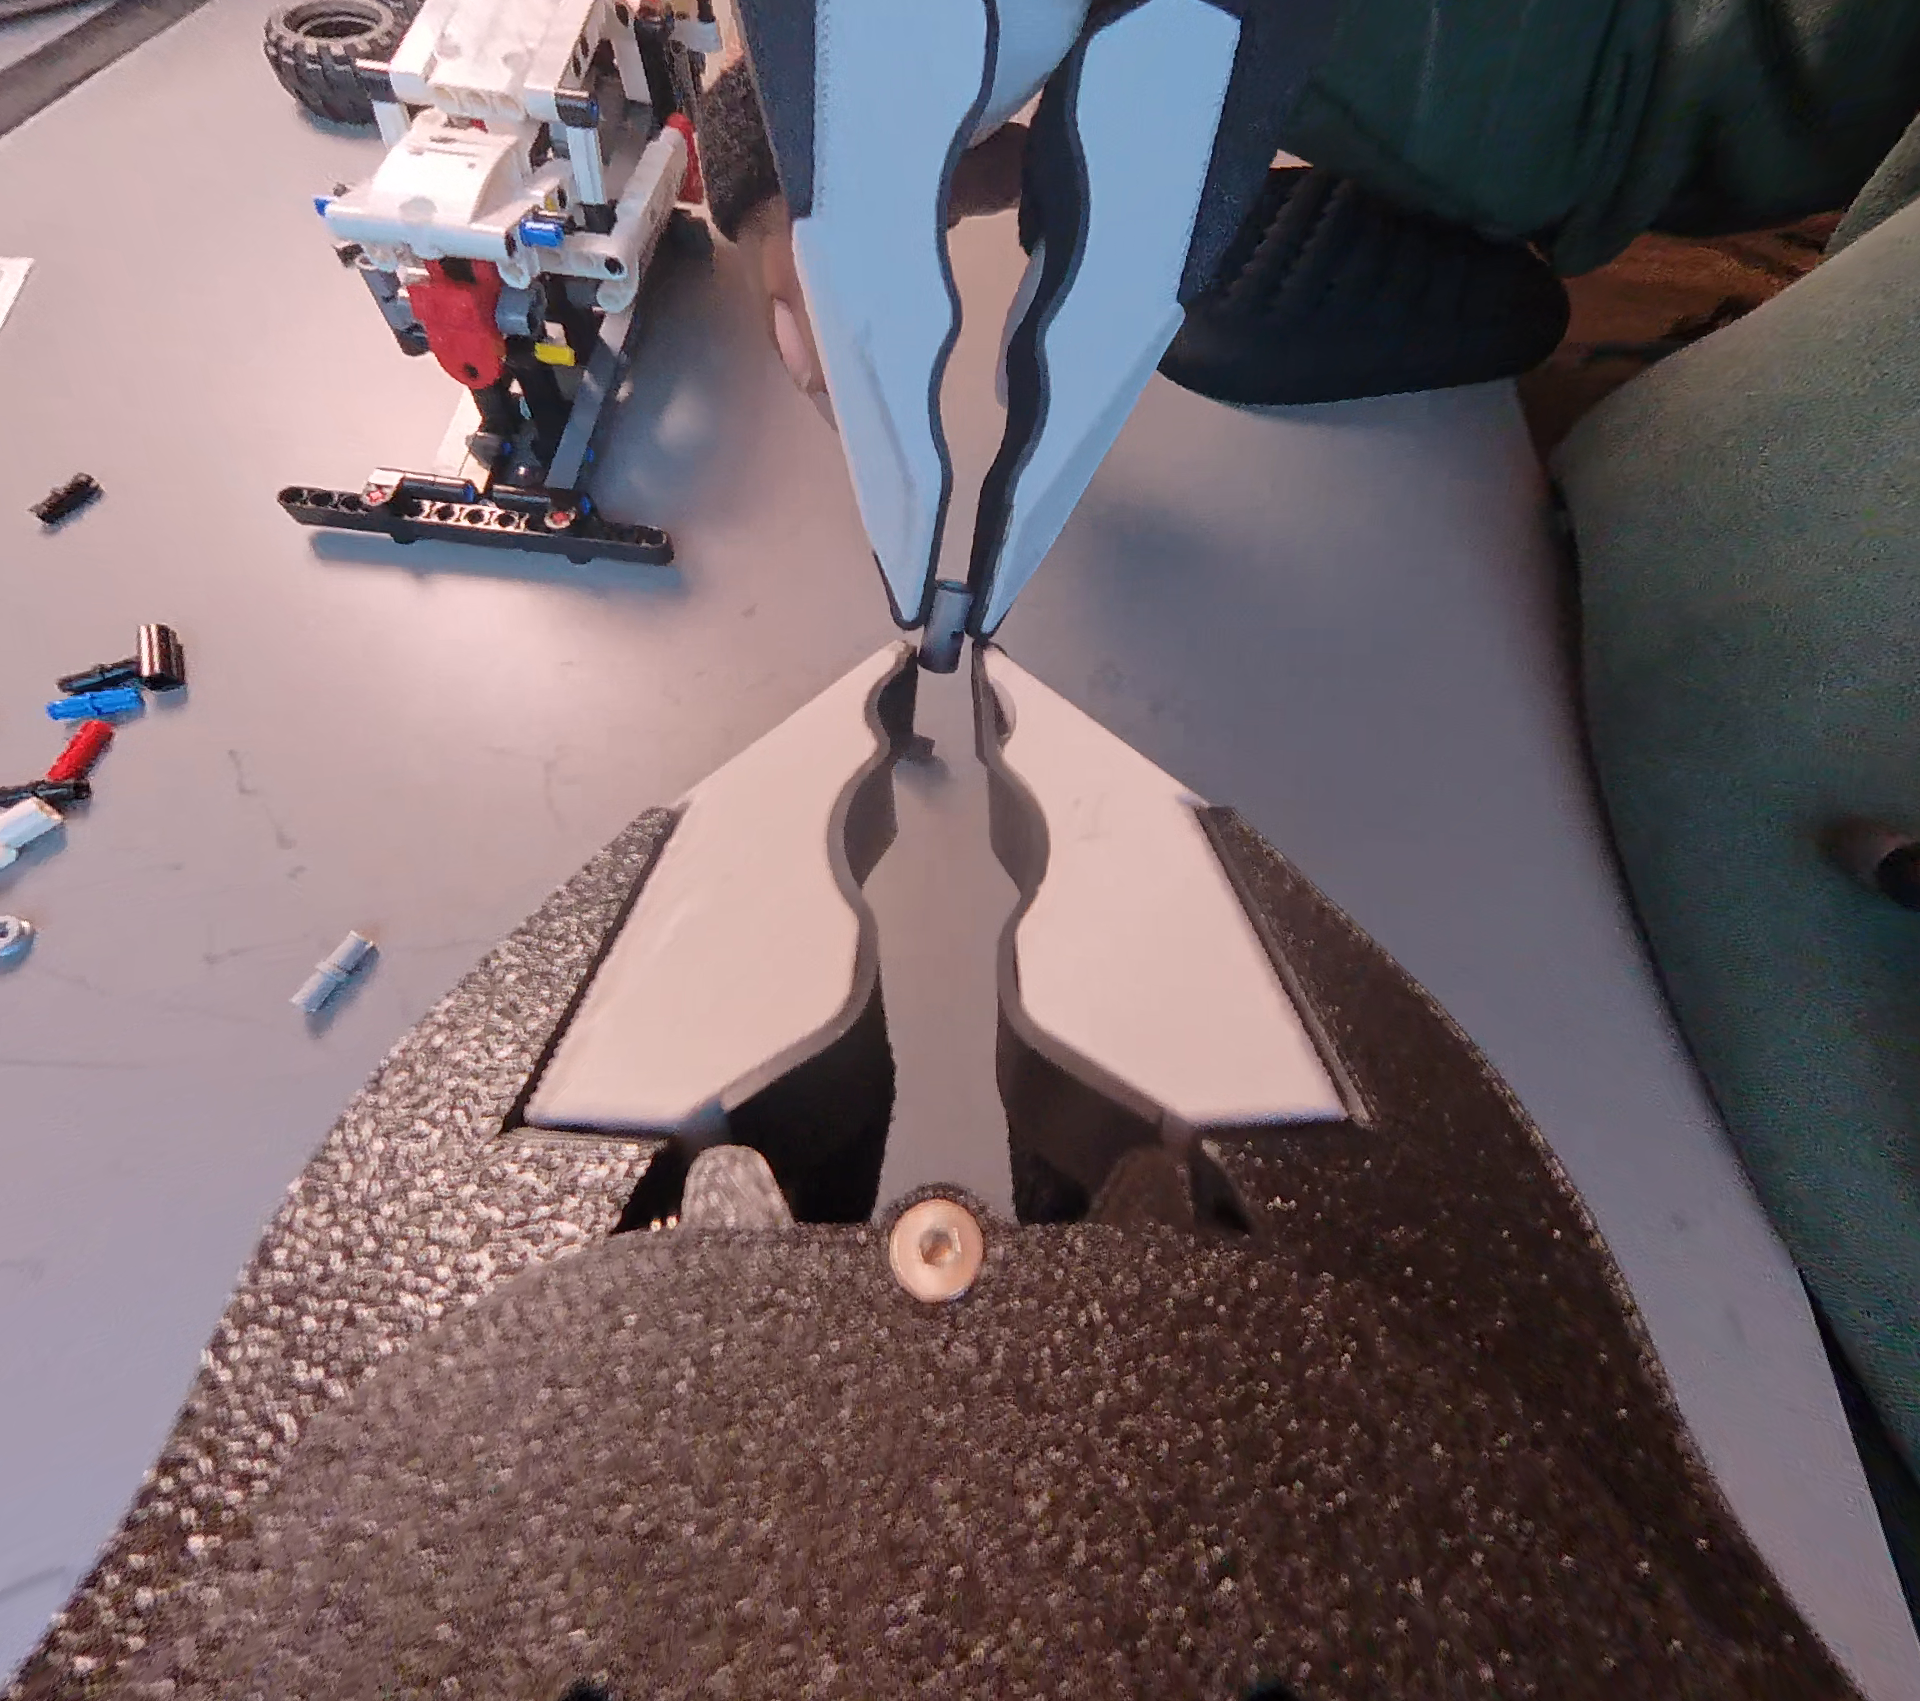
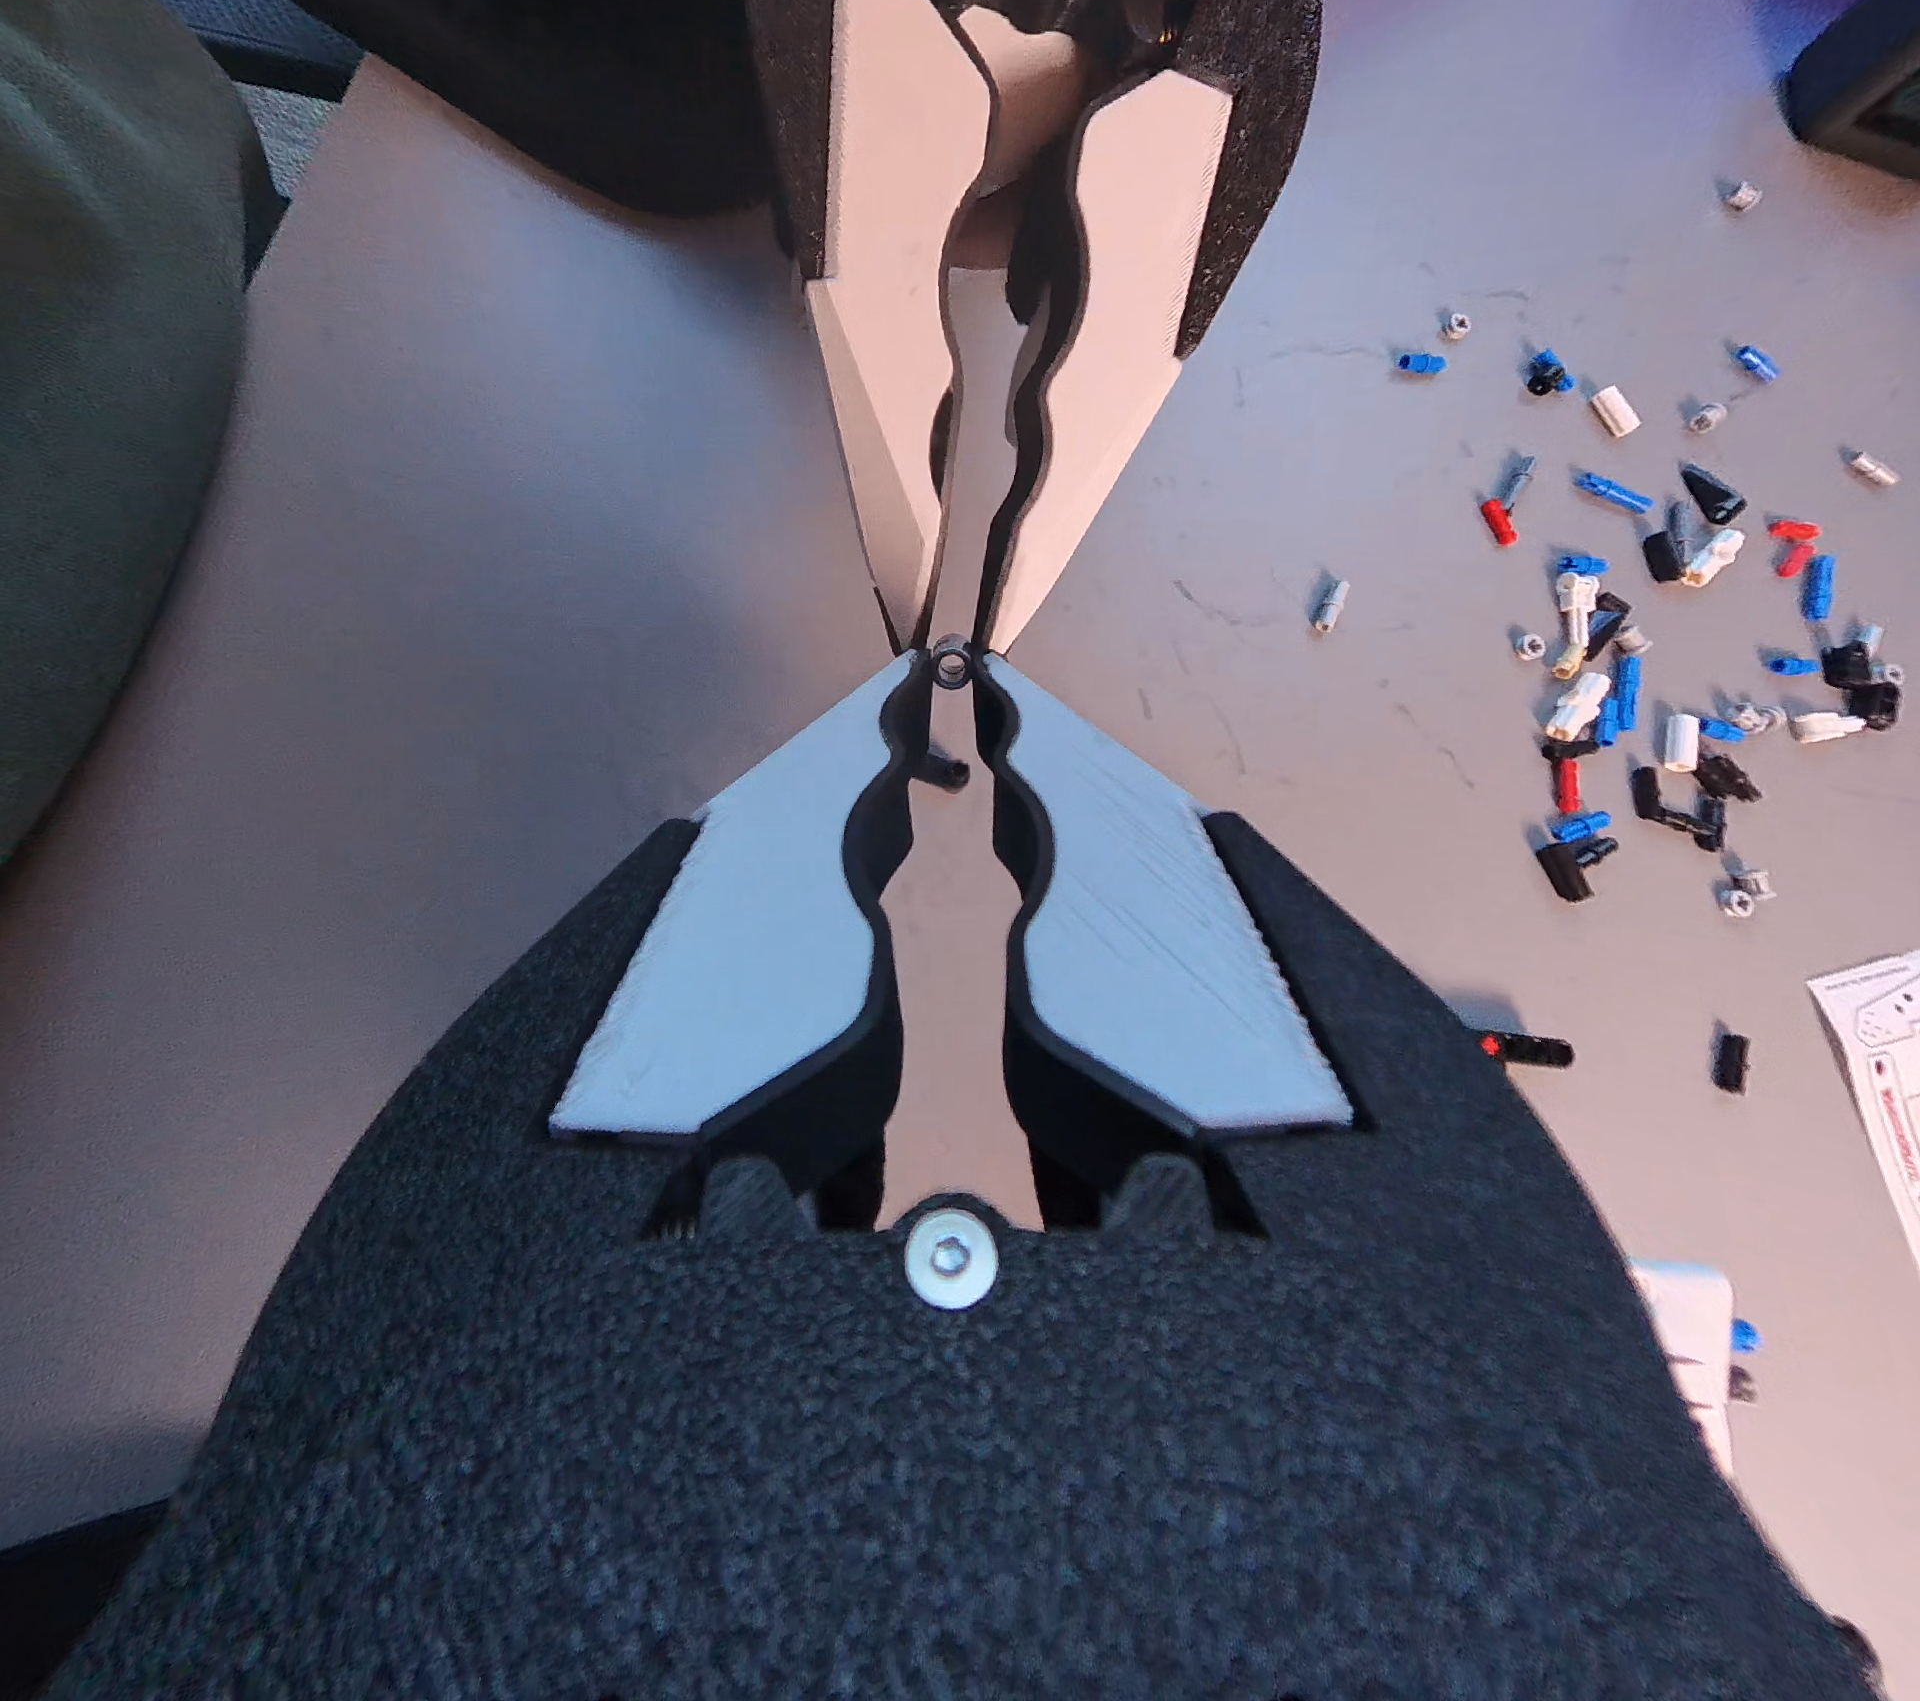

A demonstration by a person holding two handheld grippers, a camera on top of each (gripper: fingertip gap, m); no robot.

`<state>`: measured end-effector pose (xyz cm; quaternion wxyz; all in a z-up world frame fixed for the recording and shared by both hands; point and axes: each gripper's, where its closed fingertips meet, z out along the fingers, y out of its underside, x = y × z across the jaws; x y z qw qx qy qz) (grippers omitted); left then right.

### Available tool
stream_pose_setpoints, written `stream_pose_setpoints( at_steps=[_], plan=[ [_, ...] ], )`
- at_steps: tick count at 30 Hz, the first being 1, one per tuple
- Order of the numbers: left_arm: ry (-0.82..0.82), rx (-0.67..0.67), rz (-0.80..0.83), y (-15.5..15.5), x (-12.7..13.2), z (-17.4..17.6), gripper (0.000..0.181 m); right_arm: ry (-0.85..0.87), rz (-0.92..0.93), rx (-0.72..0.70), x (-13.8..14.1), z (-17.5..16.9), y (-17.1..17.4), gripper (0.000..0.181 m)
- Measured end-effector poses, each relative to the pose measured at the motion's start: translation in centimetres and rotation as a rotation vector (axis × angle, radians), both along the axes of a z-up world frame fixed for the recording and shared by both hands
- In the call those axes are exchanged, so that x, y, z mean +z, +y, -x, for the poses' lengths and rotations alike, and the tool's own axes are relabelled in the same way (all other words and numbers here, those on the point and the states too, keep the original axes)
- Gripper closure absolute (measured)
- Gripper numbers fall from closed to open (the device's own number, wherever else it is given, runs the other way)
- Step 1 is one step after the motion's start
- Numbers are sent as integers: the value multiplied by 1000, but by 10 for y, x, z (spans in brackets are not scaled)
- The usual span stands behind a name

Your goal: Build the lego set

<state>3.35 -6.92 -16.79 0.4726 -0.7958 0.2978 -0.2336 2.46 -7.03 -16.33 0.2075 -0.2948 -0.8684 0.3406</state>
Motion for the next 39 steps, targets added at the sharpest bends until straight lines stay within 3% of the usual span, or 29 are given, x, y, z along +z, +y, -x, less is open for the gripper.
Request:
stream_pose_setpoints(
  at_steps=[8,20,25,28,31,33,39],
  plan=[
    [-13,-28,-59,-5,15,-6,174,35,99,13,16,-6,-8,174],
    [-19,70,-203,4,36,0,174,174,302,-223,39,0,2,174],
    [5,85,-214,6,35,-2,174,183,297,-255,38,-1,3,174],
    [14,116,-194,10,30,1,174,153,249,-260,35,0,7,174],
    [7,157,-109,15,18,10,152,99,162,-249,31,4,19,174],
    [7,136,-48,12,7,11,150,37,119,-224,26,4,26,174],
    [121,78,97,5,-31,3,147,-111,54,-152,-15,-1,17,174]
  ],
)
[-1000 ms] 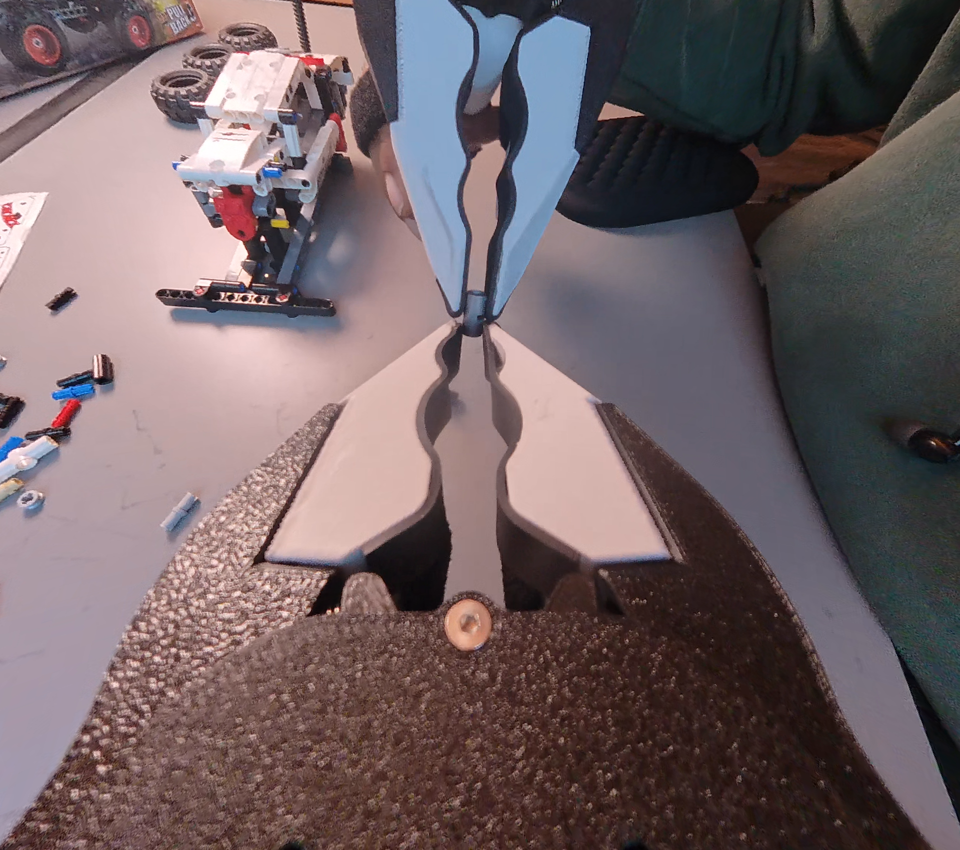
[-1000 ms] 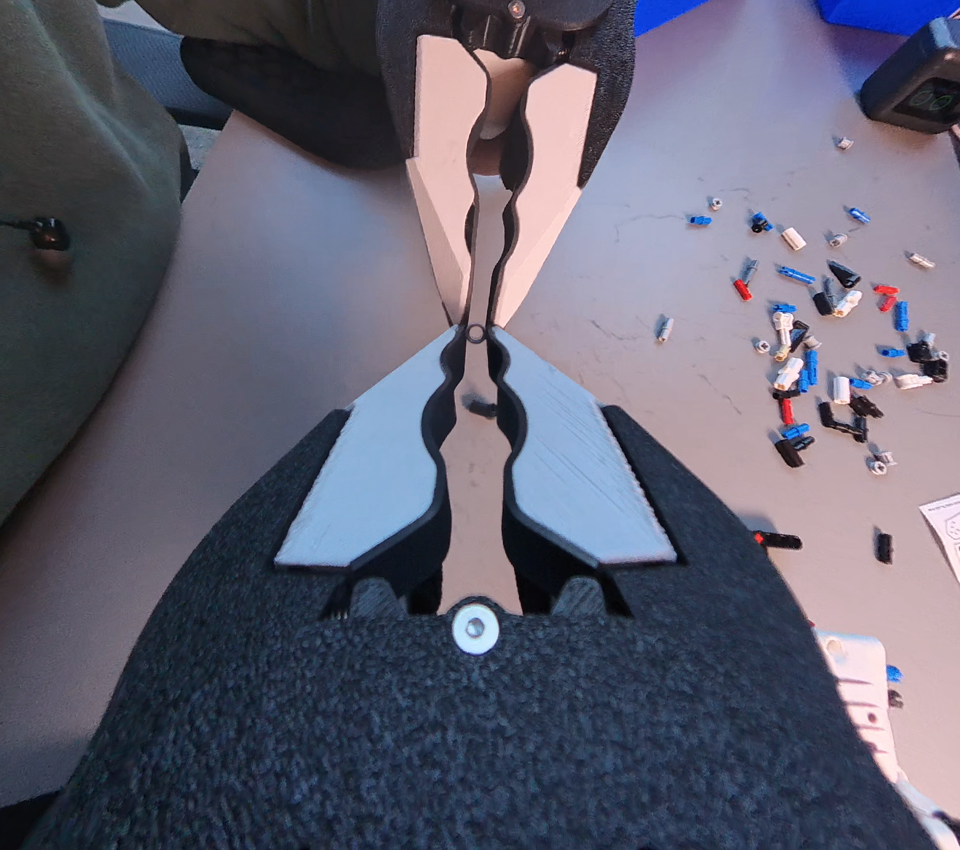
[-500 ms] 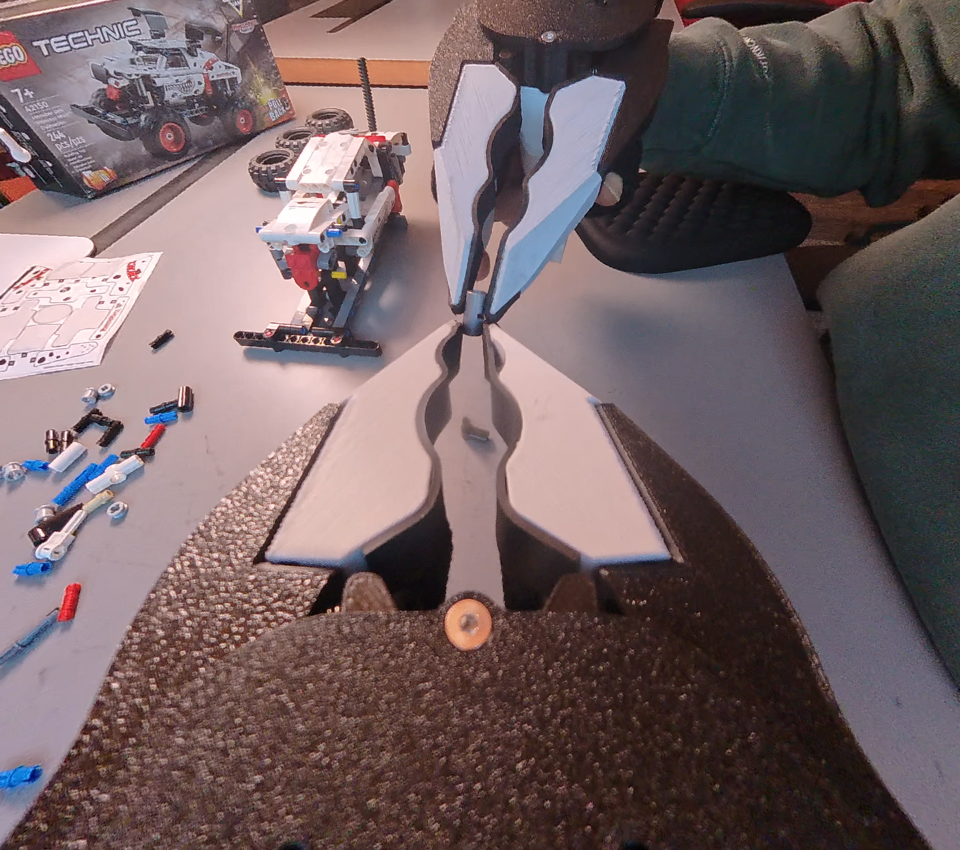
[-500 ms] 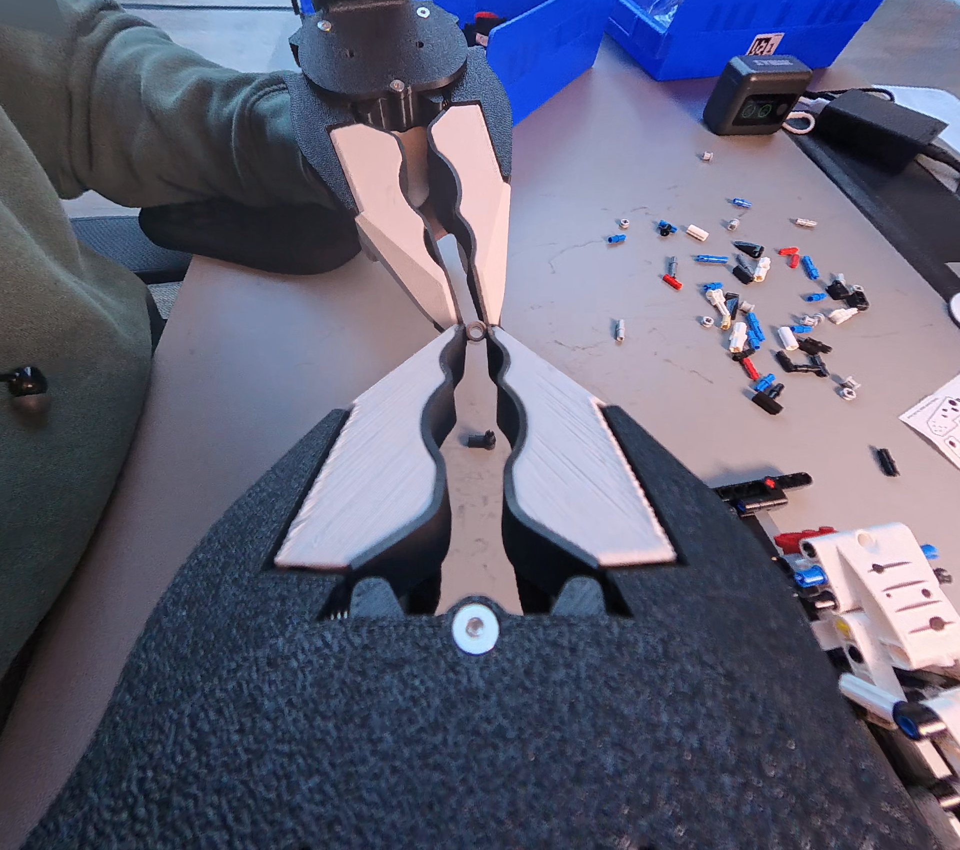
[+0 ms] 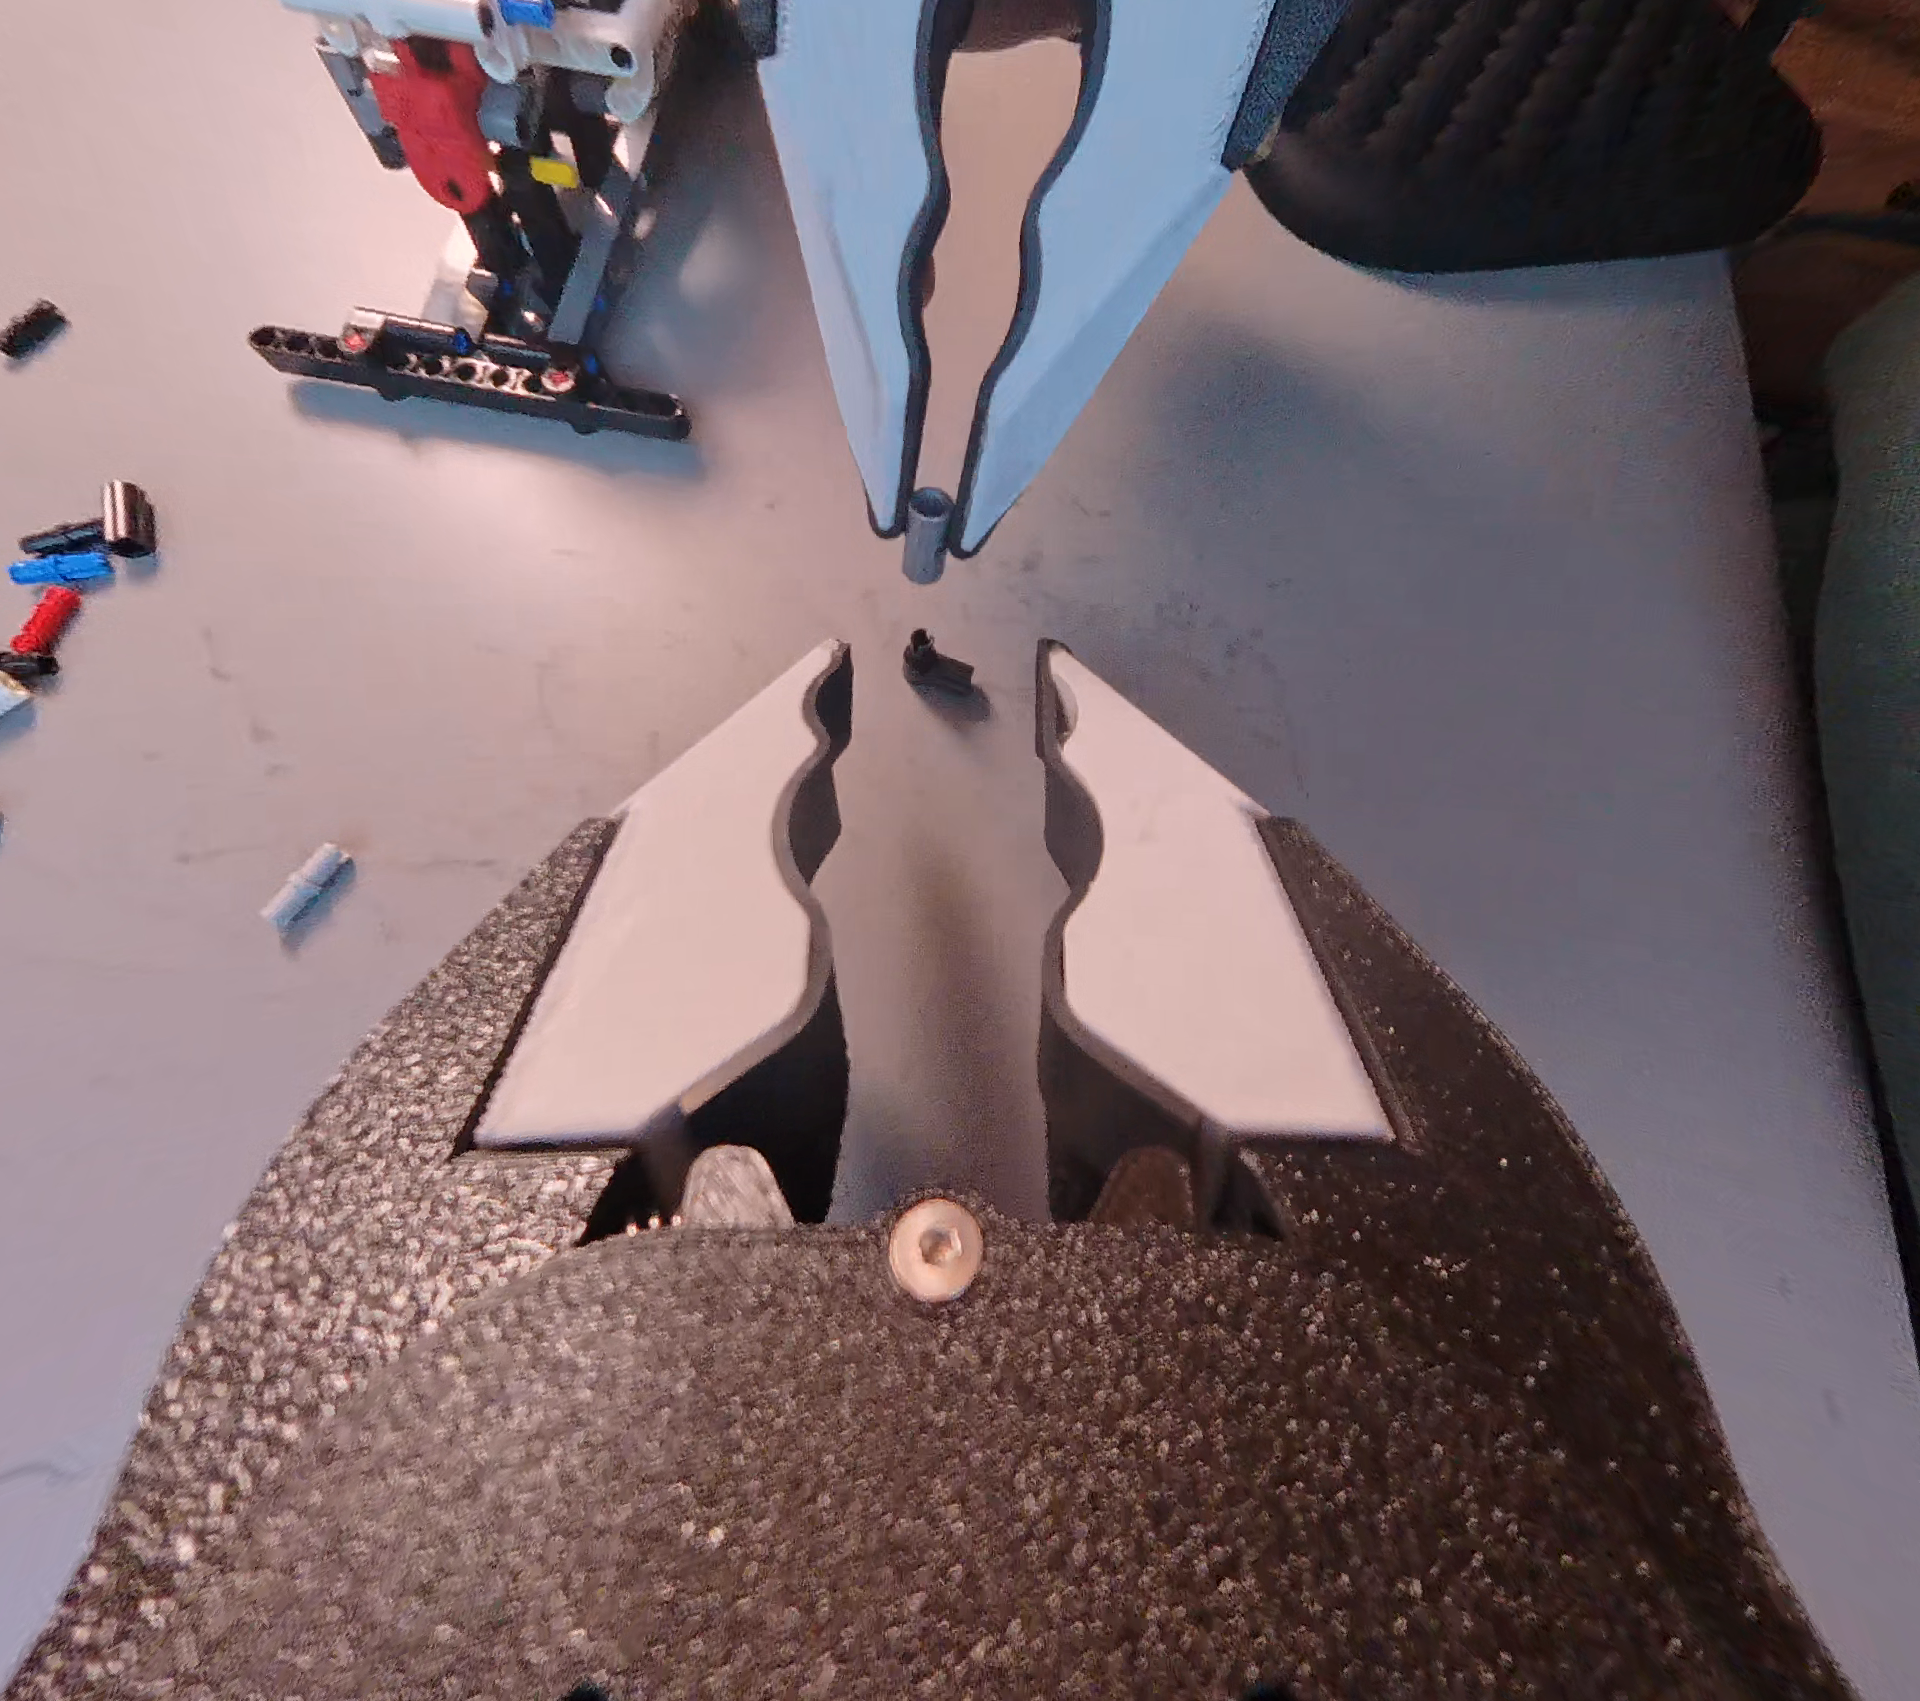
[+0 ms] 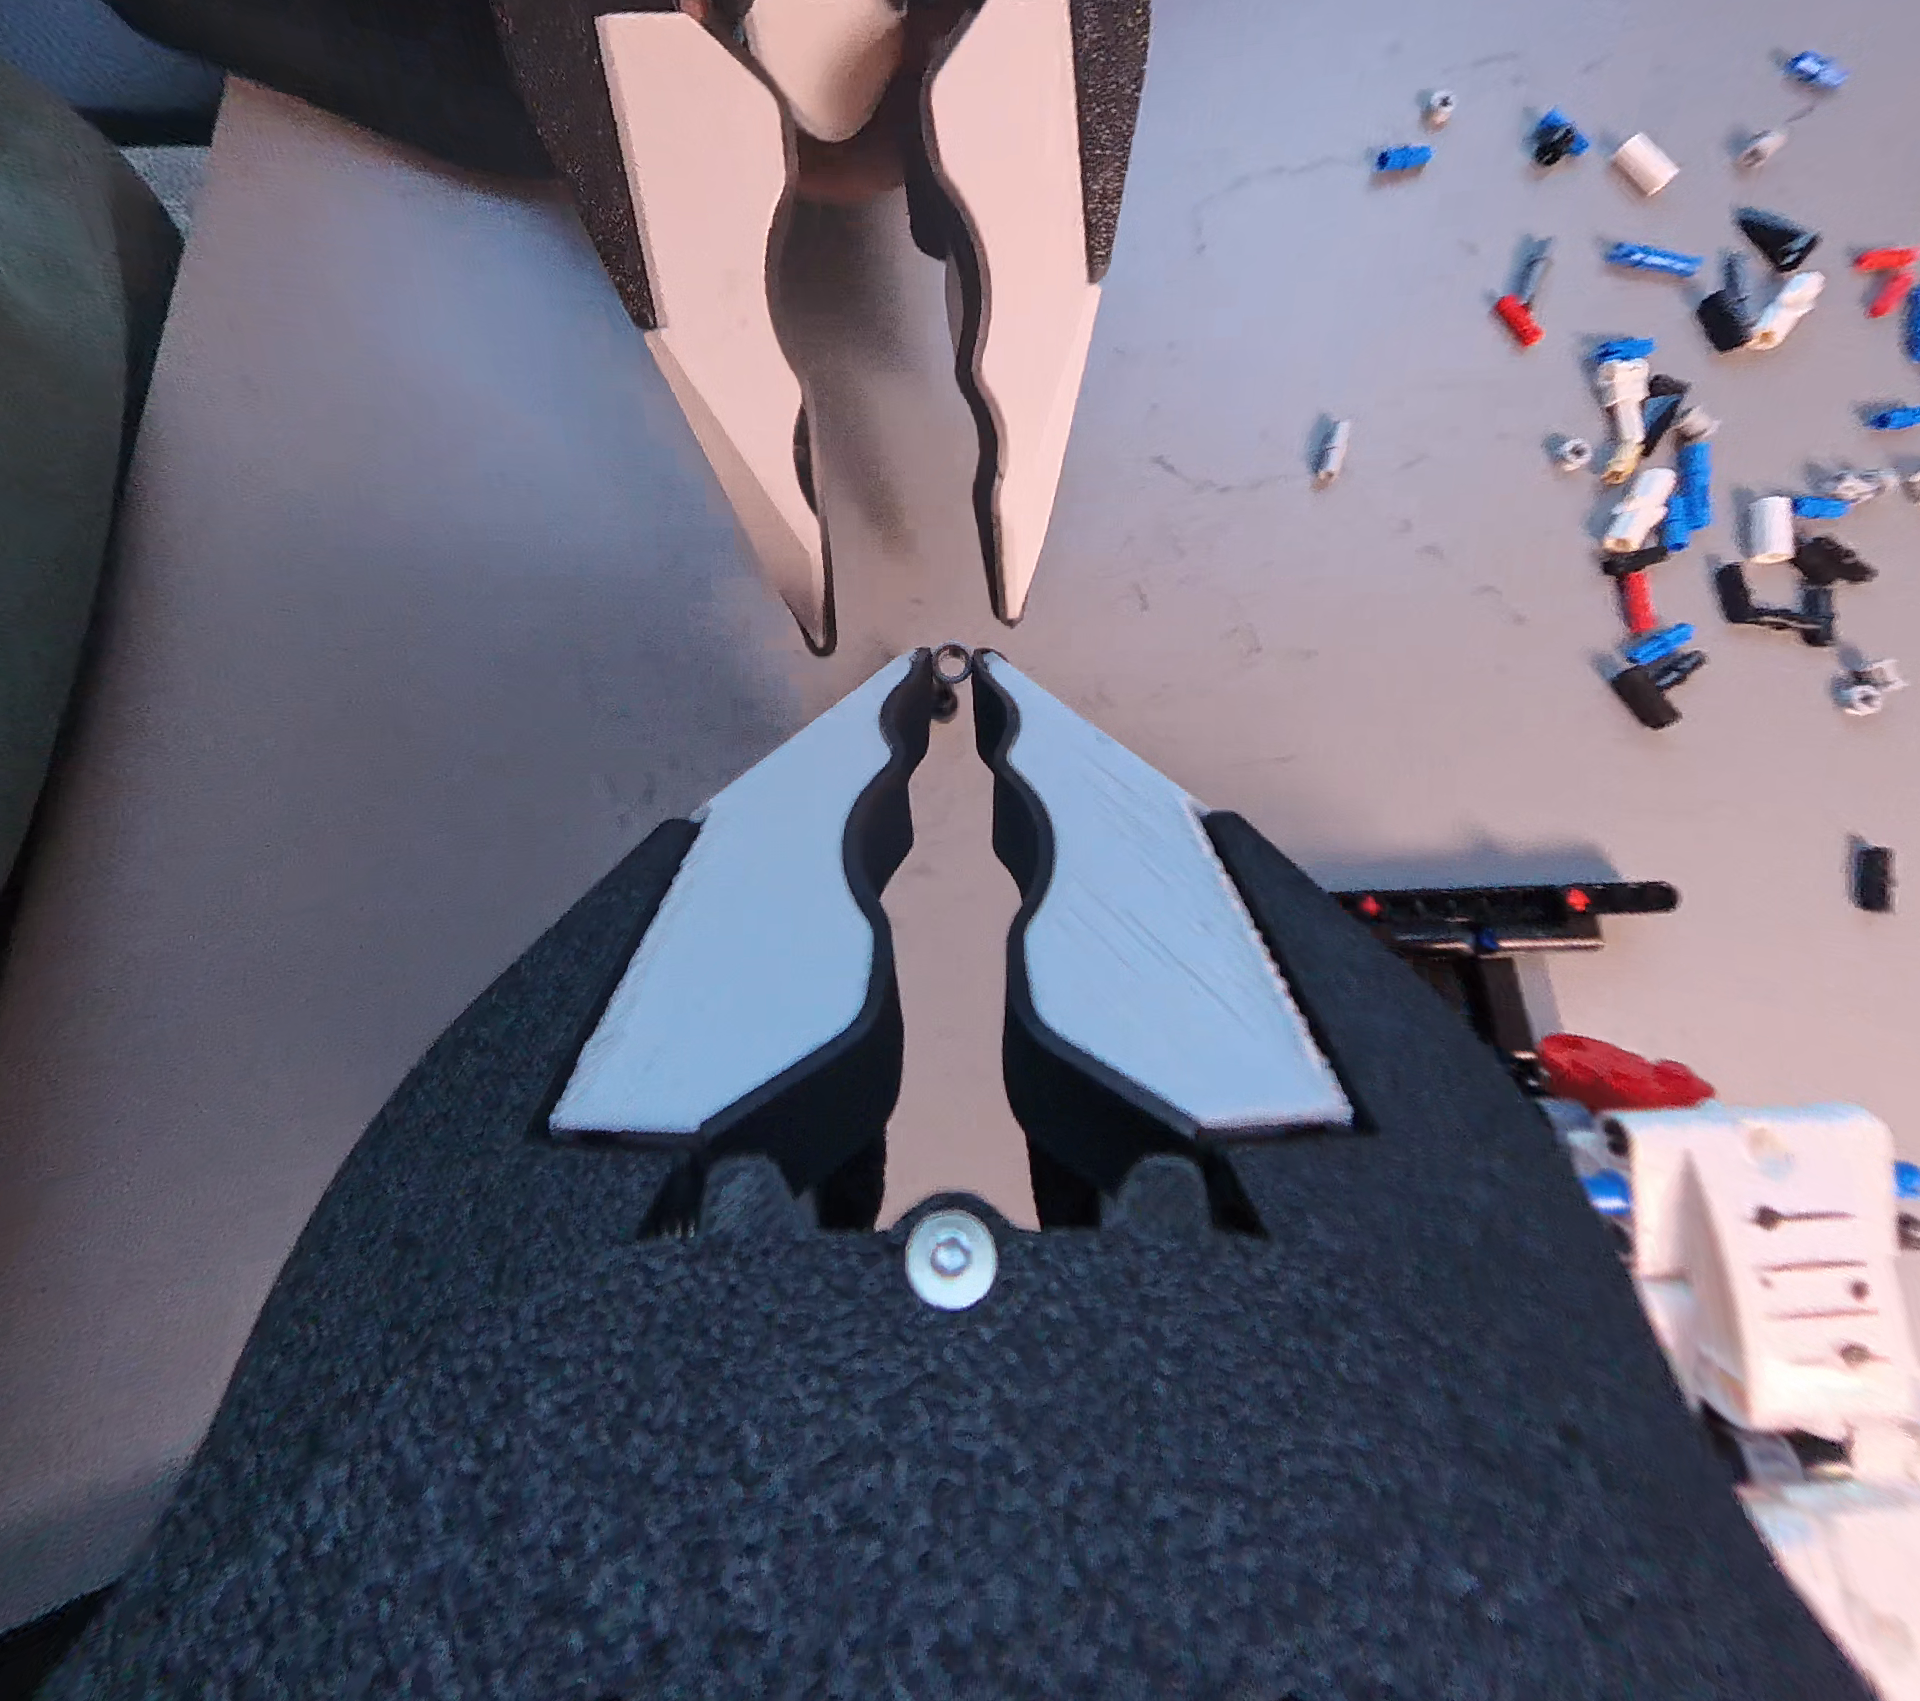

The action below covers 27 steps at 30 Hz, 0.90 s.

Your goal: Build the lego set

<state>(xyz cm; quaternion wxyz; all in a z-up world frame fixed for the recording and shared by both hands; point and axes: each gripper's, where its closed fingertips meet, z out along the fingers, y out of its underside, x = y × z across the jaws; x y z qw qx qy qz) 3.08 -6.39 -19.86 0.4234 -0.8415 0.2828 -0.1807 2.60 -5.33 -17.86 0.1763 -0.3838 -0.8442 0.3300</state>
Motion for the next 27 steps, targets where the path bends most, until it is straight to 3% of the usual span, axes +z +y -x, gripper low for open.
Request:
stream_pose_setpoints(
  at_steps=[5,27],
  plan=[
    [76,-16,46,4,-17,-4,146,-43,14,2,-12,1,-3,174],
    [132,-46,81,6,-27,-6,166,-159,-110,80,-27,1,-4,174]
  ],
)
